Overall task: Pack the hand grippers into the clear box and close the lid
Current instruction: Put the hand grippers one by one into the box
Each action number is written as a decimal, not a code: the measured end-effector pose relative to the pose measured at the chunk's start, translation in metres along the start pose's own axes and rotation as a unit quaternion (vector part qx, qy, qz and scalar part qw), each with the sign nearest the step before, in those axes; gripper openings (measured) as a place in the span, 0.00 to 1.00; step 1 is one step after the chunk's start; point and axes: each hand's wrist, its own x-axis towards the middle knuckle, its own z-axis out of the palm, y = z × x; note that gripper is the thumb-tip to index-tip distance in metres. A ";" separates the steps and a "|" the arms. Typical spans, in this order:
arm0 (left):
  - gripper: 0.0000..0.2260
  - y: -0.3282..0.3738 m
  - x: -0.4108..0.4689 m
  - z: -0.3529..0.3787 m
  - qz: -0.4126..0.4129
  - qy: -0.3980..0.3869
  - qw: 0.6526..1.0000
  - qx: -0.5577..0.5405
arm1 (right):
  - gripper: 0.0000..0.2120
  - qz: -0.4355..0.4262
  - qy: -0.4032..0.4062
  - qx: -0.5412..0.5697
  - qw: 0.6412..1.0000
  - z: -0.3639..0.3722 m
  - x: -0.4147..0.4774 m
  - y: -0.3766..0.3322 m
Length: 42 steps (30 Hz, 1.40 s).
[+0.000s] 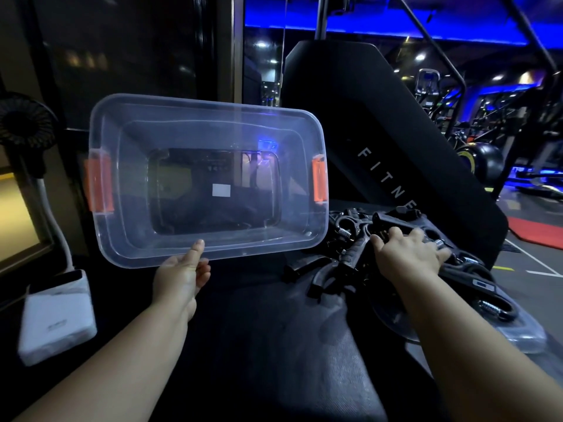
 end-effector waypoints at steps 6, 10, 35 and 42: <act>0.11 -0.001 0.000 0.001 0.000 -0.001 1.000 -0.002 | 0.36 0.054 -0.025 0.038 0.997 -0.005 0.011 0.010; 0.11 0.000 0.001 0.001 0.001 -0.002 1.000 -0.002 | 0.42 0.067 -0.048 0.048 0.995 -0.006 0.017 0.013; 0.11 0.000 0.002 0.000 -0.007 -0.001 1.000 -0.006 | 0.58 0.071 0.012 0.193 0.978 -0.006 0.006 0.014; 0.11 -0.001 0.004 -0.001 -0.020 0.003 1.000 -0.018 | 0.51 0.014 0.082 0.275 0.958 -0.006 -0.004 0.013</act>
